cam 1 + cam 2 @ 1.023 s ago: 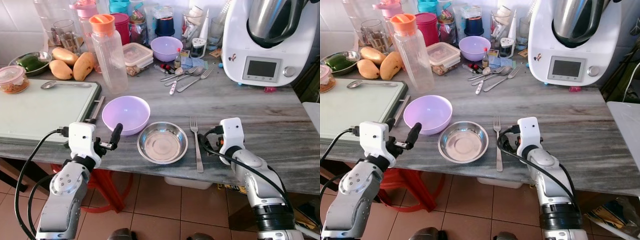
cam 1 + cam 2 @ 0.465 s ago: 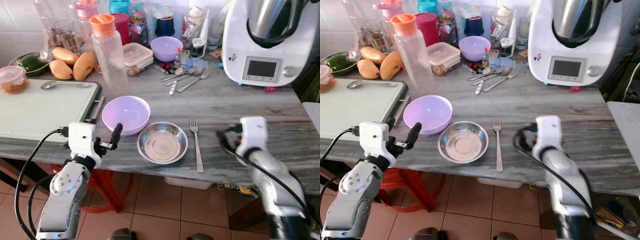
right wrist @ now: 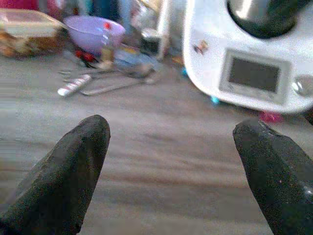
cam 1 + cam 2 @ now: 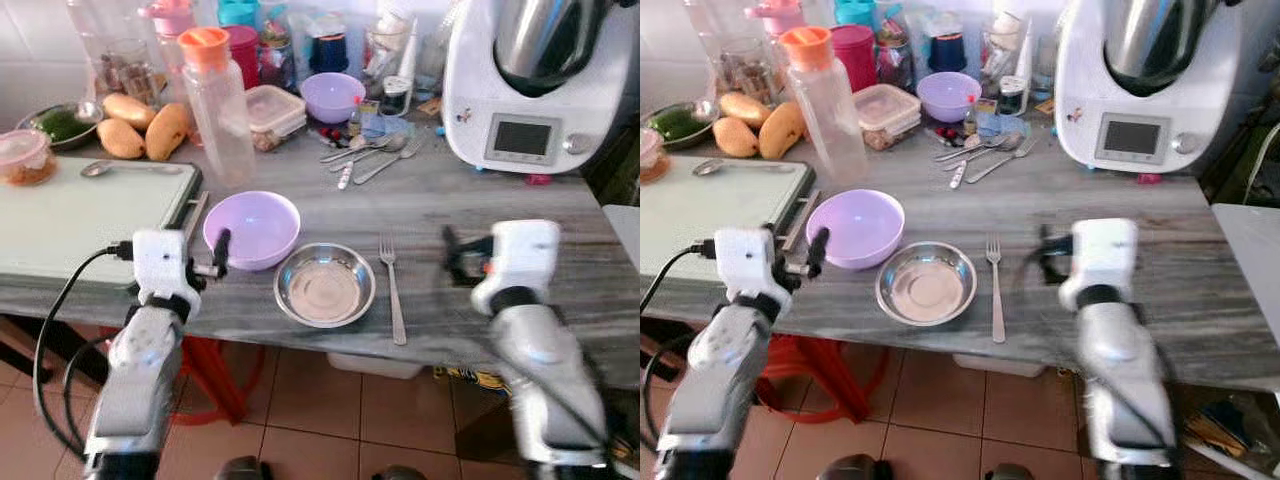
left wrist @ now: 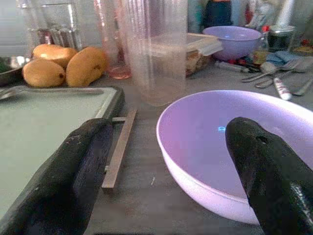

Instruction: Setting the table

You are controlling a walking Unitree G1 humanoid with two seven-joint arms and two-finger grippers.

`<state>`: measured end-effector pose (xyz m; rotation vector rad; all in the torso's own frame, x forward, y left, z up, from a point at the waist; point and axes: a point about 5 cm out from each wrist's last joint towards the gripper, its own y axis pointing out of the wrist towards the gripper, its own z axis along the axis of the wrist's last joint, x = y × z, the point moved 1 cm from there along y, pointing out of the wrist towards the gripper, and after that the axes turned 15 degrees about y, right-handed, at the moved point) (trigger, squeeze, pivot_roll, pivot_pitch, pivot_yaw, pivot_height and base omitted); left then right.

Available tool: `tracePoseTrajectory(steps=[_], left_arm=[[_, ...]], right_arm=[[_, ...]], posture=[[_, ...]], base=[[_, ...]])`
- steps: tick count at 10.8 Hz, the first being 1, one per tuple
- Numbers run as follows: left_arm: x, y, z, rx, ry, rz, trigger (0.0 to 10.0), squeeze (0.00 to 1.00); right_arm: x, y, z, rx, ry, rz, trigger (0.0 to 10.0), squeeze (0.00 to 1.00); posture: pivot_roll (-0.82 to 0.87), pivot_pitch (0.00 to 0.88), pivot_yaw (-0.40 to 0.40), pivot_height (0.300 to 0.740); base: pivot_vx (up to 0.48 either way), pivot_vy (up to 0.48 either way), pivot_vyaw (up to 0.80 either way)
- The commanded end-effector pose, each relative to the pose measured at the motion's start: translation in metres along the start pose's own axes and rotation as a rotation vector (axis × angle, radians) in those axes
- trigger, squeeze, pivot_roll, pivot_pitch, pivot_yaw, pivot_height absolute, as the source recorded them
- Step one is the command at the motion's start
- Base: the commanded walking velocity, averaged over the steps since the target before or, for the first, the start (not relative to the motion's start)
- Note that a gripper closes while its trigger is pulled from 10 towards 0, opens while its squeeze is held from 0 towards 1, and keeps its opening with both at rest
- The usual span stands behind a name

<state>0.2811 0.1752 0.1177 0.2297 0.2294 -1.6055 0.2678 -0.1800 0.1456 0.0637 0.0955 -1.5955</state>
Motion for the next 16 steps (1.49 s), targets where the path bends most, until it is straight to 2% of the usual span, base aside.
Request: tracePoseTrajectory(steps=[1,2,6,8,10,14,16], left_arm=[[-0.002,0.002,0.001,0.0,0.002,0.023,10.0,0.0],[0.0,0.002,-0.002,-0.012,-0.014,0.047,10.0,0.0],[0.009,0.008,0.0,0.001,-0.025,0.049,10.0,0.0],[0.009,0.009,0.0,0.003,-0.028,0.039,10.0,0.0],[0.007,0.011,0.001,0.007,-0.023,0.043,10.0,0.0],[0.007,0.008,0.001,0.007,-0.025,0.03,10.0,0.0],[0.017,0.001,-0.004,-0.007,-0.034,-0.01,10.0,0.0]], right_arm=[[0.0,0.0,0.001,0.019,-0.011,0.0,10.0,0.0],[-0.002,-0.002,0.019,0.174,-0.048,0.001,10.0,0.0],[-0.003,0.007,0.007,0.151,0.0,-0.025,10.0,0.0],[-0.005,0.007,0.009,0.164,0.068,-0.017,10.0,0.0],[0.003,0.008,0.001,0.136,0.117,-0.065,10.0,0.0],[0.007,0.008,0.001,0.139,0.105,-0.079,10.0,0.0],[0.009,0.008,-0.001,0.123,0.088,-0.093,10.0,0.0]], posture=[[-0.04,0.0,0.001,0.74],[-0.05,0.0,0.006,0.74],[-0.05,0.0,0.009,0.74],[-0.06,0.0,0.016,0.74],[-0.06,0.0,0.018,0.74],[-0.05,0.0,0.017,0.74],[-0.06,0.0,0.021,0.74]], base=[[0.0,0.0,0.0],[0.0,0.0,0.0],[-0.131,0.0,0.0],[-0.343,0.0,0.0],[-0.382,0.0,0.0],[-0.359,0.0,0.0],[-0.338,0.0,0.0]])
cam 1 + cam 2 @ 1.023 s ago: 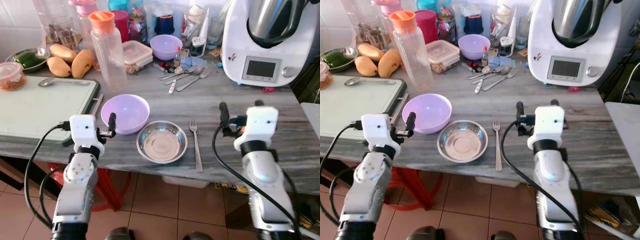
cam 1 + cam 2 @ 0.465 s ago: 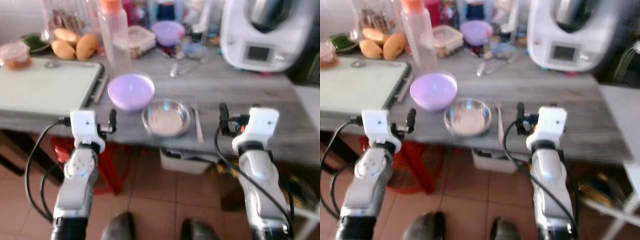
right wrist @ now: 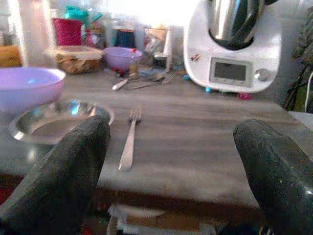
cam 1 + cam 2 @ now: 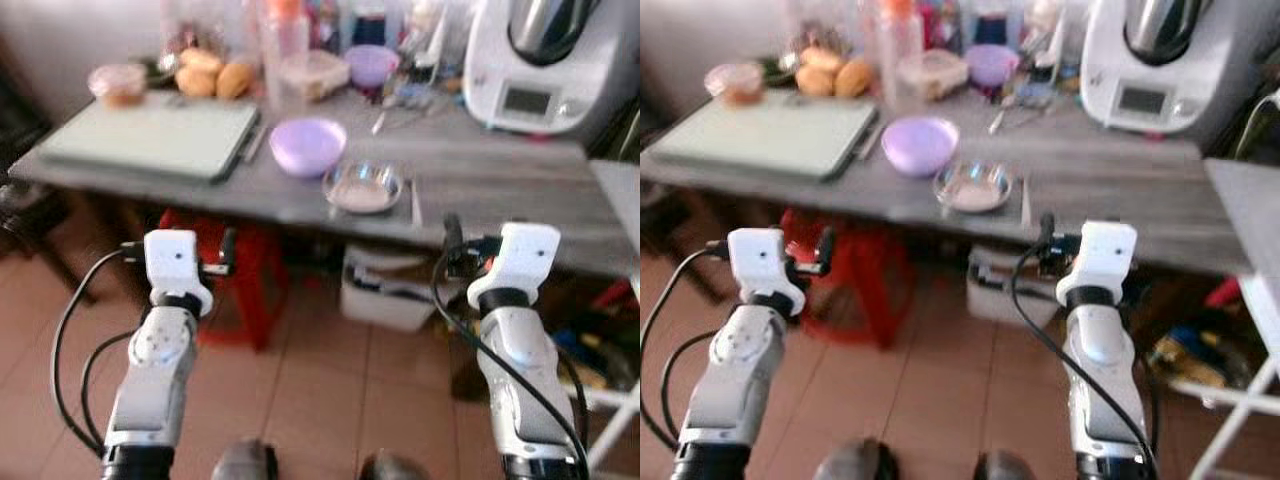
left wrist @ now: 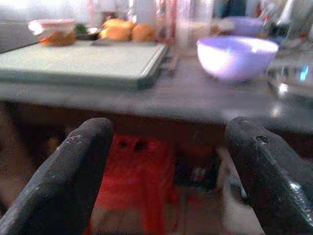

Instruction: Setting the table

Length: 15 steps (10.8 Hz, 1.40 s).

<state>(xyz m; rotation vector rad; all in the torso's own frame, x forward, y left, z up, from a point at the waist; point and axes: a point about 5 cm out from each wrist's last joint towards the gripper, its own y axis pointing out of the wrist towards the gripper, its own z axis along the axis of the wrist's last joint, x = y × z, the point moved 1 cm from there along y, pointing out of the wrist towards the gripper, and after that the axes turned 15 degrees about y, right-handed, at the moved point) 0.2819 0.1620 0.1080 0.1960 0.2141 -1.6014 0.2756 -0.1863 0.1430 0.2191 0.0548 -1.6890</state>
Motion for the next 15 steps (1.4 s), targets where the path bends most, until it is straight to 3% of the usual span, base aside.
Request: tracePoseTrajectory(steps=[1,2,4,6,8,15], left_arm=[[0.003,-0.002,-0.001,-0.009,-0.02,-0.021,10.0,0.0],[0.005,-0.003,-0.003,-0.014,-0.038,-0.044,10.0,0.0],[0.013,-0.007,-0.007,-0.024,-0.058,-0.056,10.0,0.0],[0.021,-0.006,-0.002,0.003,-0.084,-0.085,10.0,0.0],[0.022,-0.007,-0.002,0.013,-0.097,-0.103,10.0,0.0],[0.023,-0.005,0.0,0.025,-0.092,-0.121,10.0,0.0]], right_arm=[[0.005,0.0,-0.001,-0.004,-0.045,-0.04,10.0,0.0],[0.006,-0.001,-0.005,-0.014,-0.073,-0.052,10.0,0.0],[0.003,-0.002,-0.006,0.008,-0.017,-0.059,10.0,0.0],[-0.005,-0.004,-0.008,-0.019,0.028,0.014,10.0,0.0],[-0.001,-0.003,-0.005,-0.01,0.007,0.013,10.0,0.0],[-0.005,0.0,-0.008,-0.024,0.011,0.046,10.0,0.0]], posture=[[-0.06,0.0,0.022,0.74],[-0.06,0.0,0.024,0.74],[-0.06,0.0,0.015,0.74],[-0.06,0.0,0.007,0.74],[-0.06,0.0,0.004,0.74],[-0.06,0.0,0.005,0.74]], base=[[-0.334,0.0,0.0],[-0.251,0.0,0.0],[0.0,0.0,0.0],[0.0,0.0,0.0],[0.0,0.0,0.0],[0.0,-0.377,-0.17]])
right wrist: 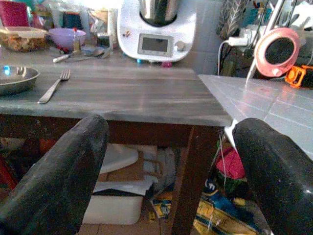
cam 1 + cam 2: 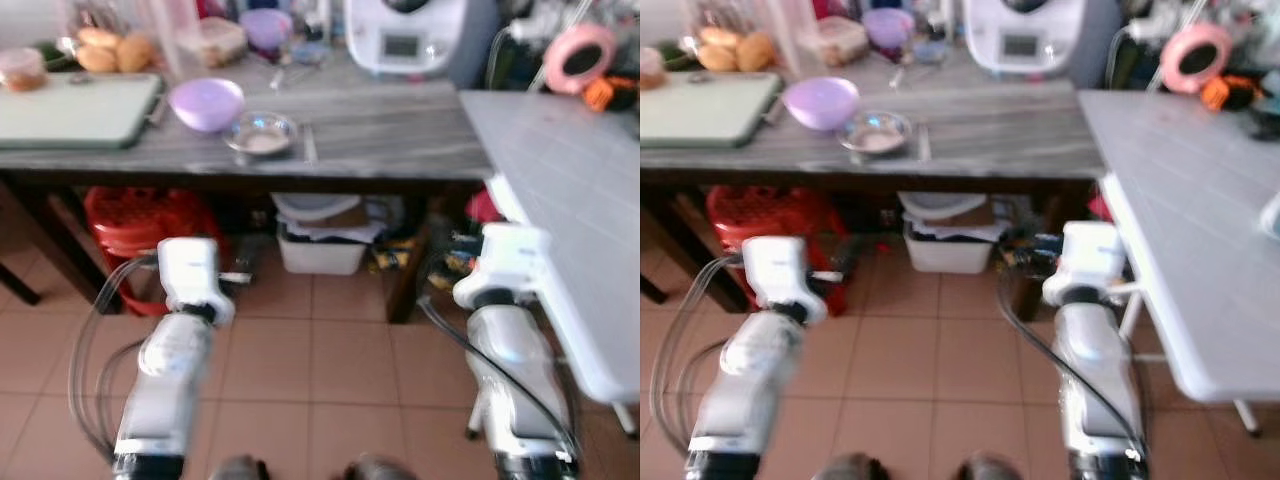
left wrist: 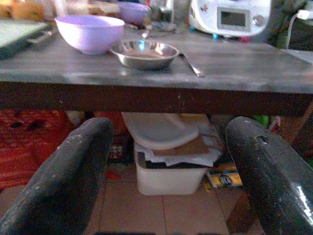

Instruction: Setting the table

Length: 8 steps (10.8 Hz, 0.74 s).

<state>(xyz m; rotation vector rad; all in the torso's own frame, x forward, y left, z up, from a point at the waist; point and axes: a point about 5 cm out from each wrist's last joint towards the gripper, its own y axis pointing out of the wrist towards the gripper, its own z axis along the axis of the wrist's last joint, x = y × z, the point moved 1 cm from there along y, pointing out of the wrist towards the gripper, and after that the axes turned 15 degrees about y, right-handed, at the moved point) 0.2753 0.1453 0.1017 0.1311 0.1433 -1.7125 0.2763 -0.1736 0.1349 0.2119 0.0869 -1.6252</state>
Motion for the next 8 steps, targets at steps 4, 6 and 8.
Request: tracePoseTrajectory(steps=[4,6,8], left_arm=[[0.0047,0.0047,0.005,0.013,-0.002,-0.019,10.0,0.0],[0.0048,0.0055,0.0052,0.014,-0.001,-0.019,10.0,0.0],[0.0054,0.0064,0.0059,0.016,0.004,-0.023,10.0,0.0]], right_arm=[[0.004,0.0054,0.0036,0.009,-0.017,-0.002,10.0,0.0],[0.0031,0.0073,0.0039,0.012,-0.02,0.001,10.0,0.0],[0.0017,0.0085,0.0034,0.014,-0.018,0.004,10.0,0.0]], posture=[[-0.05,0.0,0.004,0.74],[-0.05,0.0,0.007,0.74],[-0.05,0.0,0.008,0.74]], base=[[0.0,-0.405,0.0],[0.0,-0.441,0.0],[0.0,-0.465,0.0]])
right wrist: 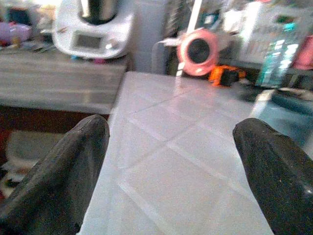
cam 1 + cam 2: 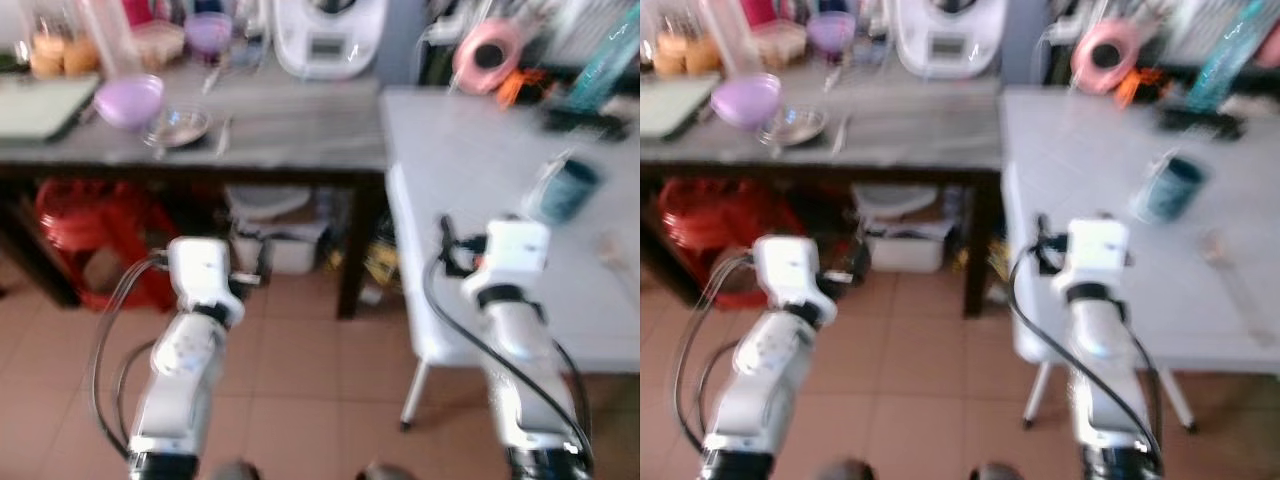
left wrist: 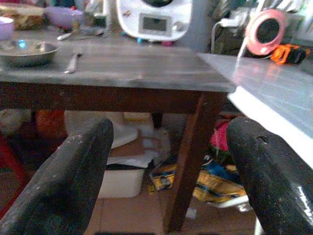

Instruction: Setting the table

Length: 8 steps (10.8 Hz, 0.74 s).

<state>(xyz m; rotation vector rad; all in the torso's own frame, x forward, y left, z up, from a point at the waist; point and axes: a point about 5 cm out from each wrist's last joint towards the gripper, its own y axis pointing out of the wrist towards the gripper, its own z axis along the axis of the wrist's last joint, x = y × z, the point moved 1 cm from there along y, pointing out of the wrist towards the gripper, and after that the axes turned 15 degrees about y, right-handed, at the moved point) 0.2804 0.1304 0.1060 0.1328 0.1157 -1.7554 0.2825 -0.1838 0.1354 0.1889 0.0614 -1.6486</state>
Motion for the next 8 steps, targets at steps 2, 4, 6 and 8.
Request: tracePoseTrajectory(steps=[2,4,6,8], left_arm=[[-0.0085,-0.0009,-0.0007,-0.007,0.023,0.017,10.0,0.0],[-0.008,-0.0008,-0.0005,-0.008,0.03,0.013,10.0,0.0],[-0.0086,-0.001,0.0,-0.005,0.038,0.01,10.0,0.0],[-0.0072,-0.0015,0.0003,-0.006,0.032,0.003,10.0,0.0]], right_arm=[[-0.0082,0.0019,0.0013,0.011,0.014,0.023,10.0,0.0],[-0.0084,0.0024,0.0005,0.009,0.018,0.026,10.0,0.0],[-0.0093,0.0022,0.0003,0.008,0.02,0.028,10.0,0.0],[-0.0107,0.0025,0.0003,0.01,0.024,0.03,10.0,0.0]], posture=[[-0.05,0.0,0.013,0.74],[-0.05,0.0,0.014,0.74],[-0.05,0.0,0.013,0.74],[-0.04,0.0,0.013,0.74]], base=[[0.0,-0.465,0.0],[0.0,-0.452,0.0],[0.0,-0.431,0.0],[0.141,-0.405,0.0]])
